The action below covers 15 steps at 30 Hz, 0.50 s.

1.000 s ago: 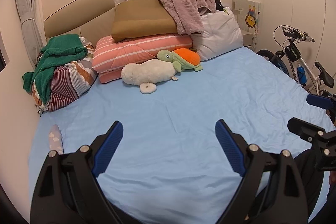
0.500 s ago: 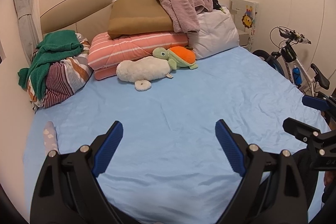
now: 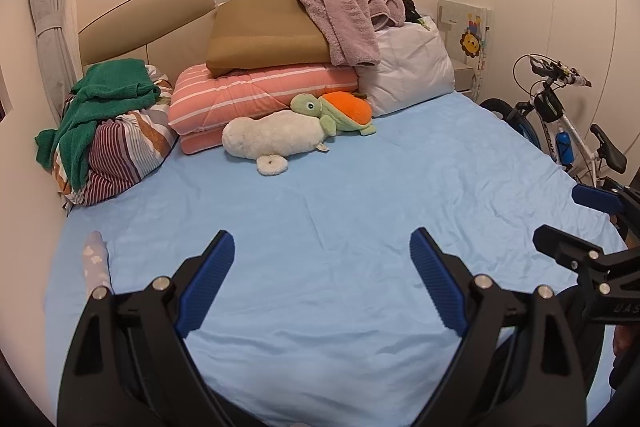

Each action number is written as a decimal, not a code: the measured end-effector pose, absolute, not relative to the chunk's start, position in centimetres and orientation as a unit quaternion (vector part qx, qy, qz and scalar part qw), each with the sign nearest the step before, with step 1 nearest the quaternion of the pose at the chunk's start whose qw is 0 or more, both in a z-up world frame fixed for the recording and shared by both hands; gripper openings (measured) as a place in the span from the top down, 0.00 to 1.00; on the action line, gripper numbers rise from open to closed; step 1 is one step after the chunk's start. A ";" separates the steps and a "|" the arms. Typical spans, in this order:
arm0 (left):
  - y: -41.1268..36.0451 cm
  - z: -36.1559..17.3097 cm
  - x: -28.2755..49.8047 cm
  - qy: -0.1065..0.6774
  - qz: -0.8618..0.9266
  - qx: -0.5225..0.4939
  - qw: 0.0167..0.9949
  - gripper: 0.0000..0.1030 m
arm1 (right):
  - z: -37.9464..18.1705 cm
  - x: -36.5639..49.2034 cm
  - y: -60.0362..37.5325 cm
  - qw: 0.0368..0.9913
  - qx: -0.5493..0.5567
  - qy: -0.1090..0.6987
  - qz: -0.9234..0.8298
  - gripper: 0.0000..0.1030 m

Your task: Collect trash

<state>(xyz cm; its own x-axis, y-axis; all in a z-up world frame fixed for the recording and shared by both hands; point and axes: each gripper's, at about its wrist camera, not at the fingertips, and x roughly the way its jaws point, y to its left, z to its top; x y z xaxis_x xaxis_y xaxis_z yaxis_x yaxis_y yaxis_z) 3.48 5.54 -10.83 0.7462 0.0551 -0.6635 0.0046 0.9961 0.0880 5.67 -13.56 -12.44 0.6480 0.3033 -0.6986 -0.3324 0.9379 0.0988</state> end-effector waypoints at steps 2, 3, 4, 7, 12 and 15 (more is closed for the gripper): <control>5.6 -10.8 3.4 0.357 0.012 0.039 0.933 0.13 | -12.4 5.7 -13.6 0.908 -0.019 0.381 0.176 0.12; 5.7 -10.8 3.3 0.357 0.011 0.036 0.933 0.13 | -12.4 5.6 -13.6 0.908 -0.019 0.381 0.175 0.12; 5.8 -10.8 3.3 0.358 0.010 0.034 0.933 0.14 | -12.5 5.7 -13.6 0.908 -0.019 0.381 0.175 0.12; 5.7 -10.8 3.1 0.356 0.010 0.036 0.934 0.14 | -12.4 5.7 -13.6 0.908 -0.019 0.380 0.174 0.12; 5.2 -10.7 2.9 0.343 0.026 0.060 0.937 0.14 | -12.5 5.6 -13.7 0.908 -0.018 0.380 0.175 0.12; 5.2 -10.8 3.0 0.343 0.033 0.060 0.937 0.14 | -12.4 5.6 -13.6 0.908 -0.019 0.380 0.175 0.12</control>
<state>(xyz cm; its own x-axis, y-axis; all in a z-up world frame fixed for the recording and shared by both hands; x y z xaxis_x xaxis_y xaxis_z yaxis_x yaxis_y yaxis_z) 2.98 5.15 -10.82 0.7626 0.1027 -0.6387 -0.0203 0.9906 0.1352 5.64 -13.63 -12.43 0.6494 0.3035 -0.6972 -0.3322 0.9380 0.0989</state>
